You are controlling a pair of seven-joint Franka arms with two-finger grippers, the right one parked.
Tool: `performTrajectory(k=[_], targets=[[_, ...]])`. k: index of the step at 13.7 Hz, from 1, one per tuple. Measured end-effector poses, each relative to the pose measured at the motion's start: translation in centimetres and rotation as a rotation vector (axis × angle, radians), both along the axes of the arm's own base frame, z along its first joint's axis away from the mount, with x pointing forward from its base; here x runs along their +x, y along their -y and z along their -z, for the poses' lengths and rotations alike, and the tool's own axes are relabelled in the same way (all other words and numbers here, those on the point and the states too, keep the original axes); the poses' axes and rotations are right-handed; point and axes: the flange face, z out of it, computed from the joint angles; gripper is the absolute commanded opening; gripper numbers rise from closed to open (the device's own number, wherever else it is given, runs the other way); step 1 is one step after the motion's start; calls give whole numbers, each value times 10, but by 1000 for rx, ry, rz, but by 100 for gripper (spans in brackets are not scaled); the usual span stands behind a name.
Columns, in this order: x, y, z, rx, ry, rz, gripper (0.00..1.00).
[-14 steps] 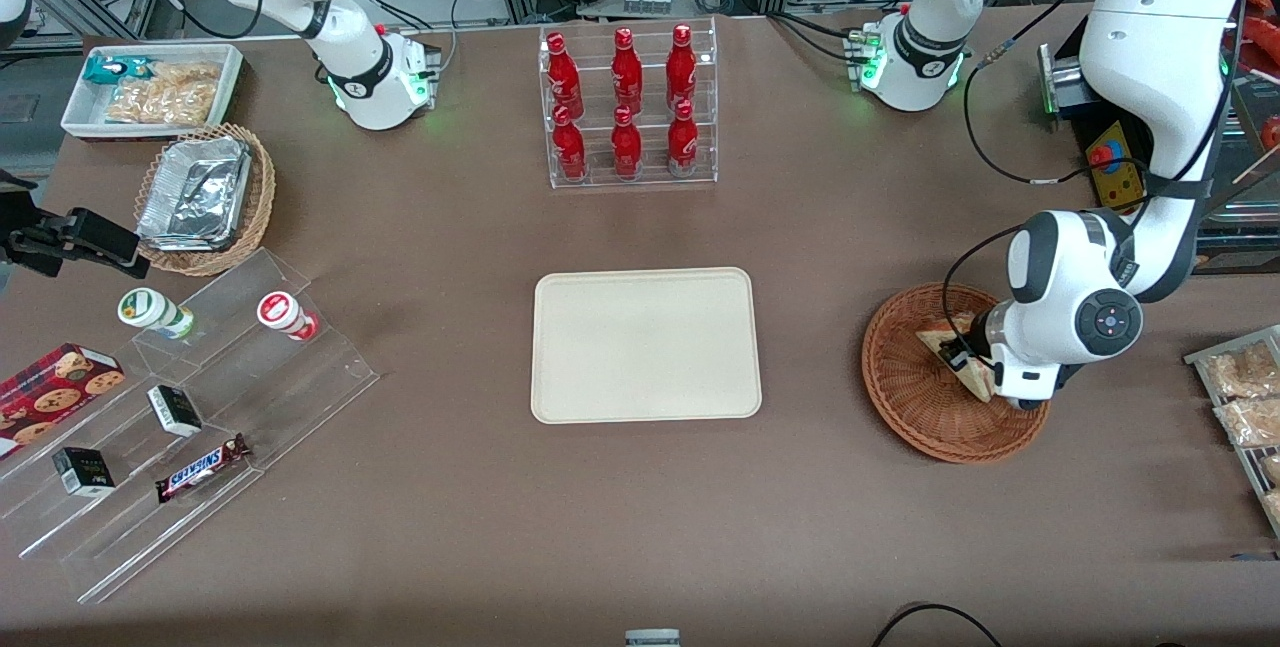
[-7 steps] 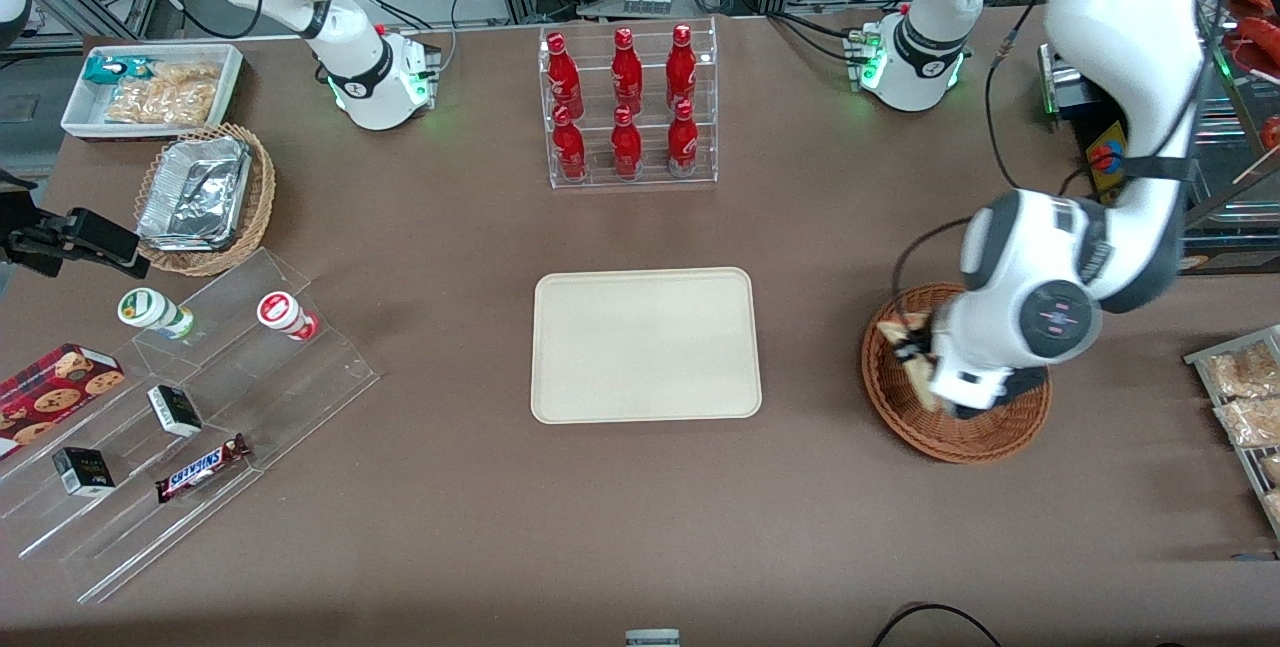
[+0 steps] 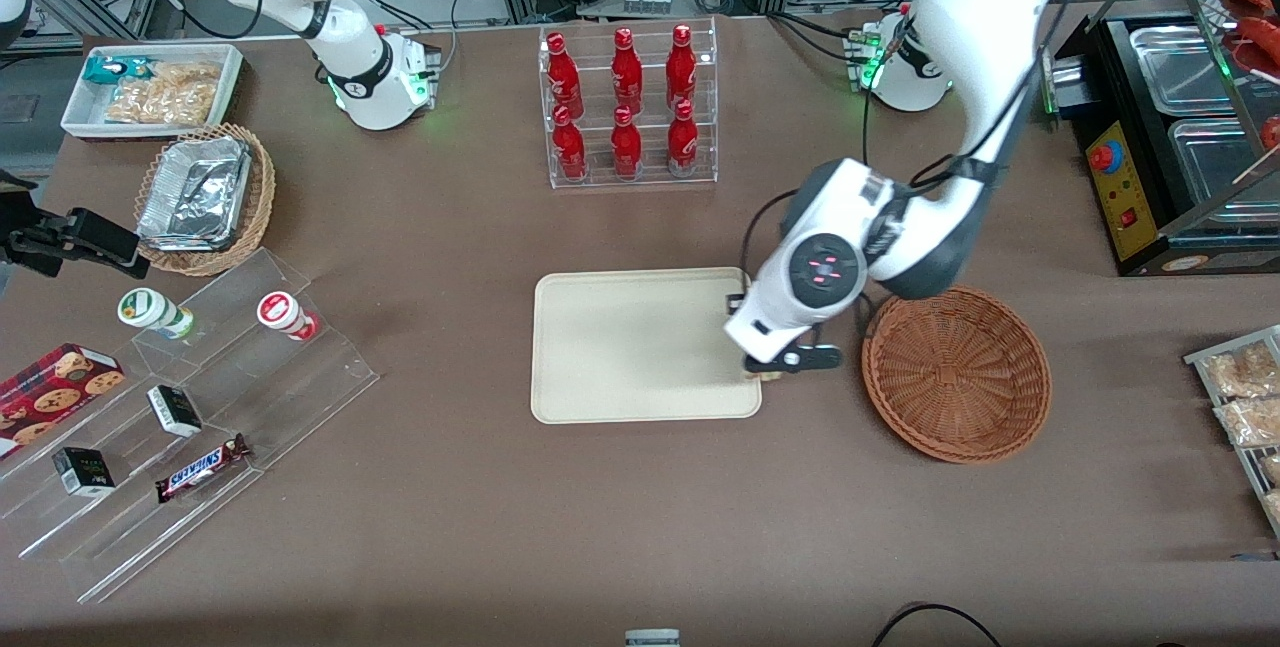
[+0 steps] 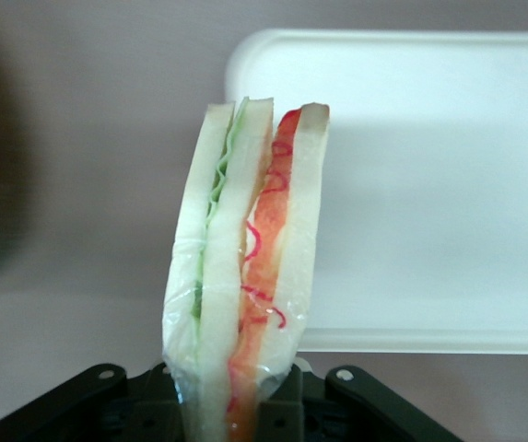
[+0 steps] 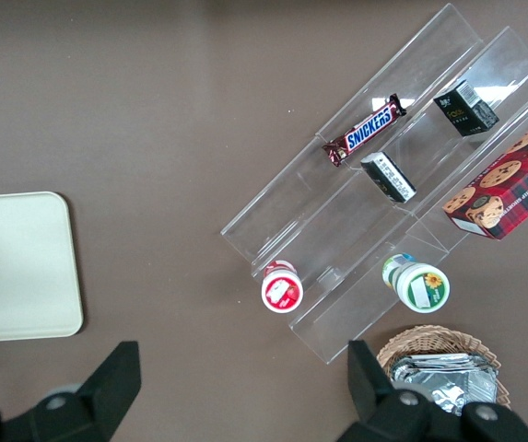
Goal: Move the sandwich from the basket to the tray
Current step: 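Lift the sandwich and carry it with the left gripper over the tray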
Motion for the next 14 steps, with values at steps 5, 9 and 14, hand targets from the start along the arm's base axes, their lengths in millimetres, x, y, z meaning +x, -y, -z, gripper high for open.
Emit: performTrajectory(k=[5,9,14], targets=[[-16,83,41,-33,27,-52,22],[-48,130,75,-28,11,-40,31],[-52,146,90,-39,30,-45,45]])
